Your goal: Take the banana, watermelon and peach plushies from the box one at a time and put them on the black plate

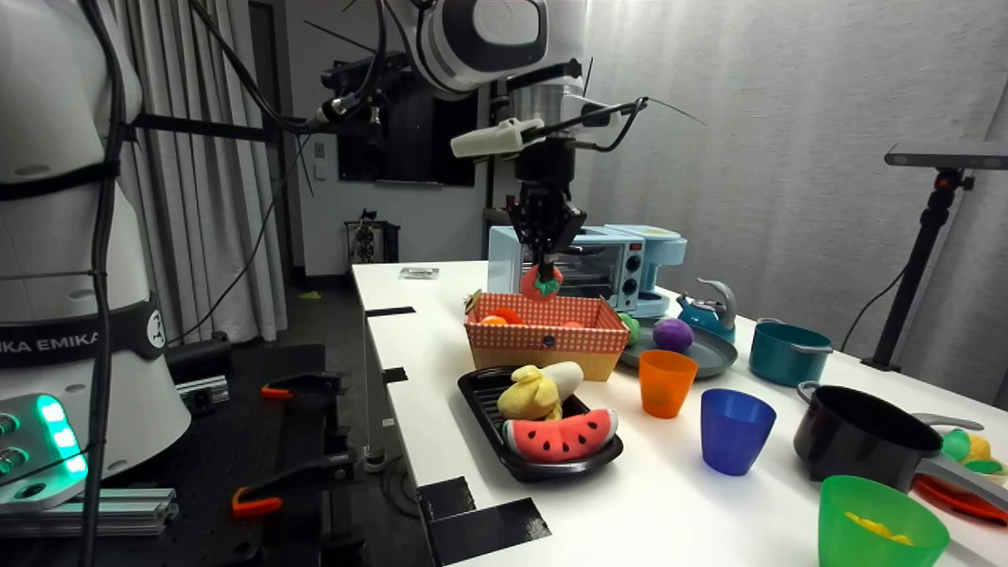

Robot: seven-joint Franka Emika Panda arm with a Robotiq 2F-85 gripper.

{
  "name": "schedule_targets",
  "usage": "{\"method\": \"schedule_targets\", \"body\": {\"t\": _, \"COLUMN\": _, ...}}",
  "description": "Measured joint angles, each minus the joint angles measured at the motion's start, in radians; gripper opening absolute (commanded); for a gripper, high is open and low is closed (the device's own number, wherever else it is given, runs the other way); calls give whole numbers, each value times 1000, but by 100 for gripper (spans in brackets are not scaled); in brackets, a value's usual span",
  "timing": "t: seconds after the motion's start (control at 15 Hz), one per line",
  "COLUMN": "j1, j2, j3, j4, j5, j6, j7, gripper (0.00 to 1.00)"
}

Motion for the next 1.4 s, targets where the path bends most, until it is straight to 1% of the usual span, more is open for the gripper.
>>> {"method": "schedule_targets", "body": {"t": 0.27, "j1": -28, "j2": 0, "j3": -36, "j4": -27, "j5": 43, "j6": 5, "j7": -1, "gripper": 3}}
{"method": "schedule_targets", "body": {"t": 0.4, "j1": -38, "j2": 5, "j3": -47, "j4": -31, "j5": 47, "j6": 13, "j7": 0, "gripper": 3}}
{"method": "schedule_targets", "body": {"t": 1.07, "j1": -70, "j2": 83, "j3": -63, "j4": -22, "j5": 47, "j6": 59, "j7": 1, "gripper": 3}}
{"method": "schedule_targets", "body": {"t": 1.4, "j1": -76, "j2": 135, "j3": -63, "j4": 12, "j5": 47, "j6": 61, "j7": 1, "gripper": 3}}
